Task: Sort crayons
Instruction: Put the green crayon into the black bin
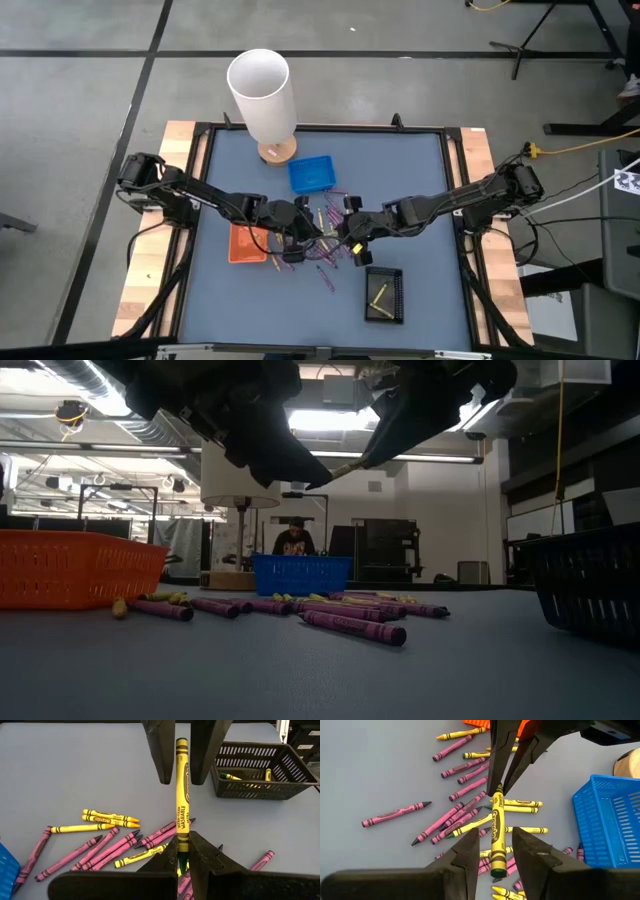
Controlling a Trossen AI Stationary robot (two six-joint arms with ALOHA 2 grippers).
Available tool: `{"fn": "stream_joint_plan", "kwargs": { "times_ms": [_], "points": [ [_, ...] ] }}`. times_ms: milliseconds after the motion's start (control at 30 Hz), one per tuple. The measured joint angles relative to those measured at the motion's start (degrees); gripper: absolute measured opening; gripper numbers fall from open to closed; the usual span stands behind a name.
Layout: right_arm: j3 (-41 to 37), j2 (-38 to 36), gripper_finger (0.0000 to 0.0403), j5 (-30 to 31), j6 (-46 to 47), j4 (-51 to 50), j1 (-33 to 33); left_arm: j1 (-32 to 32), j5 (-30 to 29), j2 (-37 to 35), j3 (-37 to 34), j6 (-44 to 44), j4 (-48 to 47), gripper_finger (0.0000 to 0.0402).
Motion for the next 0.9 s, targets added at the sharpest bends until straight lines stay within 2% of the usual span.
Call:
{"fn": "stream_joint_plan", "kwargs": {
  "times_ms": [367,667,900],
  "points": [
    [0.0,0.0,0.0024,-0.05,0.02,0.0,0.0,0.0,-0.03,0.0,0.0,-0.04,-0.07,0.0006],
    [0.0,0.0,0.0038,-0.56,0.02,-0.01,0.0,-0.02,0.28,0.0,0.0,-0.02,-0.07,0.0014],
    [0.0,0.0,0.0023,-1.06,0.02,-0.91,0.0,-0.02,1.49,0.0,0.0,0.0,-0.38,0.008]
  ]
}}
